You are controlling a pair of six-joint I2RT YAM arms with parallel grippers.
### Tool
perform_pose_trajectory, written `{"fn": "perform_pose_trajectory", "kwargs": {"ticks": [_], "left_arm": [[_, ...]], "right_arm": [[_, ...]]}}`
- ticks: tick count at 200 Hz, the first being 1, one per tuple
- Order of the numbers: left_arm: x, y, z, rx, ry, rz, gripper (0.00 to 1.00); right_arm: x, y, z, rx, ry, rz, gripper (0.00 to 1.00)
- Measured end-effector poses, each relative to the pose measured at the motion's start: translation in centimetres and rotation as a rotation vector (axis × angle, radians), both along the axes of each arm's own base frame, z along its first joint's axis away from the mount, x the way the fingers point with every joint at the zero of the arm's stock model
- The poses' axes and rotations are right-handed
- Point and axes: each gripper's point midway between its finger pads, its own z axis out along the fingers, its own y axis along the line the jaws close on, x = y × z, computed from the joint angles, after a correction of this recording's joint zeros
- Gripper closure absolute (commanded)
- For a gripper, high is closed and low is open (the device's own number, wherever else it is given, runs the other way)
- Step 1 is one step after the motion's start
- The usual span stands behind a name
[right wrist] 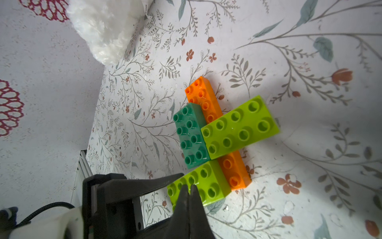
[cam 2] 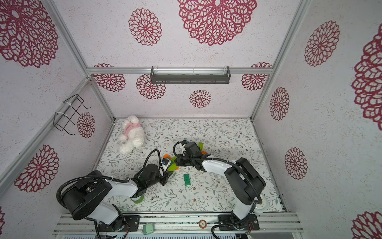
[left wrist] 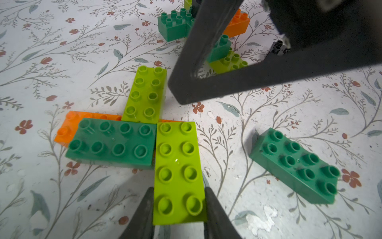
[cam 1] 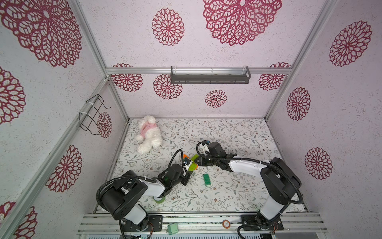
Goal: Assemble a small pinwheel with lego
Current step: Assemble the lego brick with the lego brick.
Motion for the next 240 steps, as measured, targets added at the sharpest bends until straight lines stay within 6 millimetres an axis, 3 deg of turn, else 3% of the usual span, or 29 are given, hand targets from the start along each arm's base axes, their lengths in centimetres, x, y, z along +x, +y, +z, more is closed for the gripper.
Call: {"fn": "perform_pose_trajectory", "kwargs": {"ticks": [86, 240], "left_arm": [[-0.9, -0.3, -0.2, -0.012, -0.008, -0.001, 0.83], [-1.8, 0.2, -0.1, 0.049, 0.006, -0.025, 0.84]], "right_arm": [[-0.1, -0.5, -3.0, -0.126, 0.046, -0.005, 1.0], [-0.3, -0.8, -3.4, -0.17, 0.042, 0.003, 1.0]]}}
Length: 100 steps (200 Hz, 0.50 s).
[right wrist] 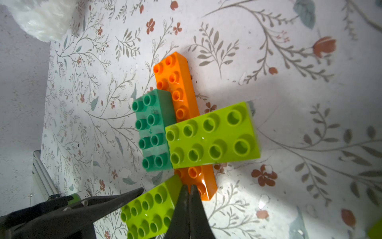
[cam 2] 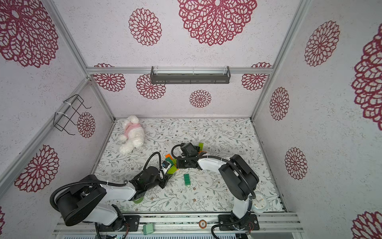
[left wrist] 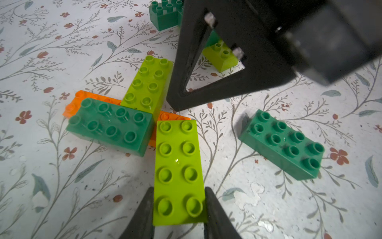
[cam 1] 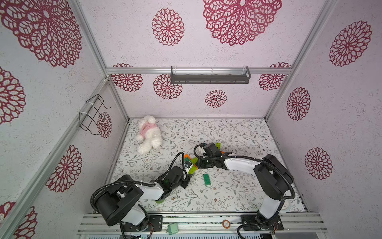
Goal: Assemble a small pinwheel with lego
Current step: Assemble the lego brick with the lego brick.
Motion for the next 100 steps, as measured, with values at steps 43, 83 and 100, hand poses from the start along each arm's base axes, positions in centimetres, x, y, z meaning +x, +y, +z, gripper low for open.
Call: {"fn": "perform_pose_trajectory", "kwargs": {"ticks": [43, 83, 100], "left_arm": [[-0.15, -0.37, -0.12, 0.002, 0.021, -0.025, 0.84], [-0.46, -0.53, -0.34, 0.004, 0.042, -0.039, 0.84], [-0.49, -0.55, -0.35, 0.003, 0.043, -0.04, 0.85]], "right_arm": [[-0.02, 0.03, 0.02, -0.003, -0.009, 0.011, 1.0], [-0.52, 0.13, -0.08, -0.021, -0.008, 0.036, 1.0], [-0.74, 0.69, 0.37, -0.02, -0.017, 0.055, 1.0]]}}
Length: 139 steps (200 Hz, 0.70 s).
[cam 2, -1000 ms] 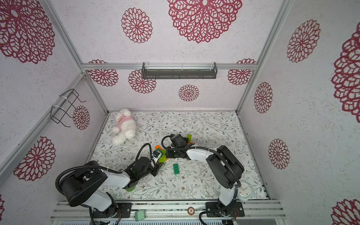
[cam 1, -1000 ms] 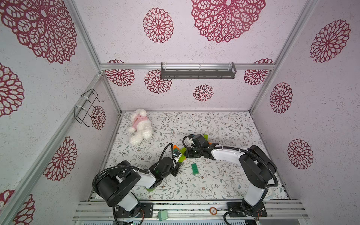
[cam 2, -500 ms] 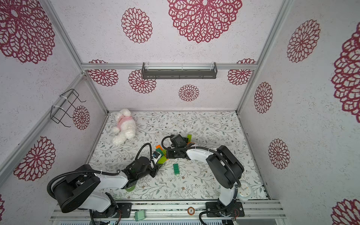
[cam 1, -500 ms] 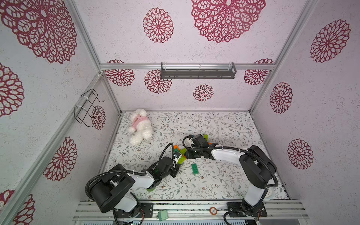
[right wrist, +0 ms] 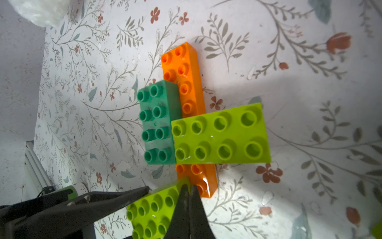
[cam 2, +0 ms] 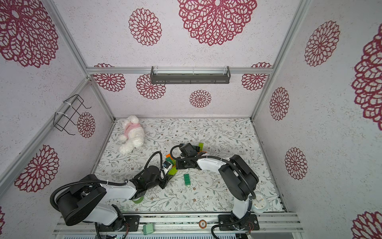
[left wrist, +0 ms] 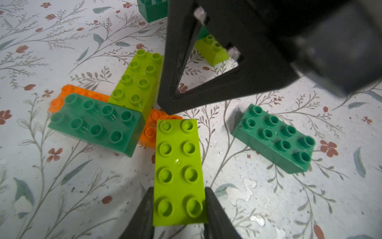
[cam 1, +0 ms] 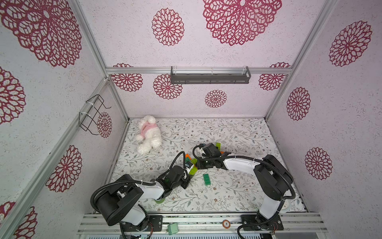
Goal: Assemble a small pinwheel with lego
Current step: Assemble the lego brick with the lego brick.
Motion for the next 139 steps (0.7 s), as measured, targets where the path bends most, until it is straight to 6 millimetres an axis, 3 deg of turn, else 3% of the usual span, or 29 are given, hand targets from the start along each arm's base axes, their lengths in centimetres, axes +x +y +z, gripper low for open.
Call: {"fn": "perform_pose_trajectory", "kwargs": {"ticks": [139], "left_arm": [[0.04, 0.07, 0.44, 0.007, 0.014, -0.003, 0.85]], "right_arm": [[-0.22, 0.78, 0.38, -0.025, -0.021, 0.044, 1.0]]}}
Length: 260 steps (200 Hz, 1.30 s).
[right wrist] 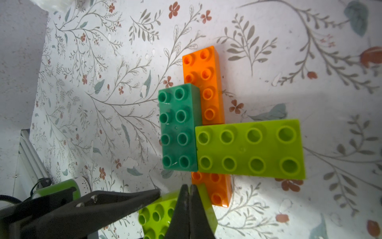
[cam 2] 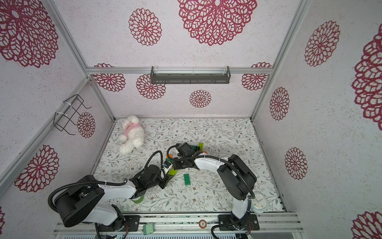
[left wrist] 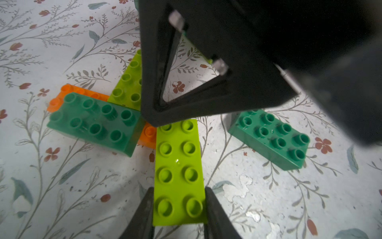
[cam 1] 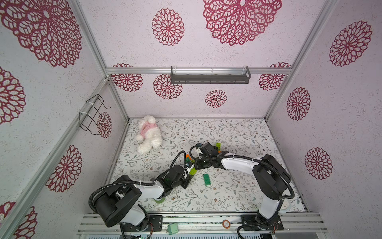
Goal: Assemble a small pinwheel with lego
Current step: Assemble the lego brick with the lego brick.
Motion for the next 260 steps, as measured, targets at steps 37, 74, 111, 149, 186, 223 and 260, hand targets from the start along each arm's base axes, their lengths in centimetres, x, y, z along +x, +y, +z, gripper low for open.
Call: {"fn": "perform_pose_trajectory", "kwargs": {"ticks": [37, 74, 111, 149, 186, 223, 260], "left_arm": [[0.4, 1.4, 1.5, -0.044, -0.026, 0.048, 0.85], [0.2, 2.2, 1.9, -0.067, -0.036, 0.068, 0.86], [0.1, 2.4, 0.8, -0.046, -0.009, 0.074, 0.87], [0.4, 2.9, 0.8, -0.037, -0.01, 0.112, 0.87], [0.0, 3.4, 0.9, -0.046, 0.008, 0.15, 0.87], [-1.3, 3.8, -0.3, -0.024, 0.047, 0.178, 0.87], [-1.3, 3.9, -1.9, 0.025, 0.082, 0.187, 0.87]], "right_arm": [[0.3, -0.6, 2.1, 0.022, -0.038, -0.018, 1.0], [0.7, -0.9, 3.6, 0.048, -0.065, -0.029, 1.0], [0.6, -1.1, 3.4, 0.038, -0.059, -0.033, 1.0], [0.2, -1.9, 2.5, 0.017, -0.044, -0.04, 1.0], [0.1, -2.2, 2.1, 0.007, -0.037, -0.045, 1.0], [0.3, -2.4, 2.1, 0.007, -0.037, -0.05, 1.0], [0.7, -2.7, 2.1, 0.007, -0.037, -0.061, 1.0]]}}
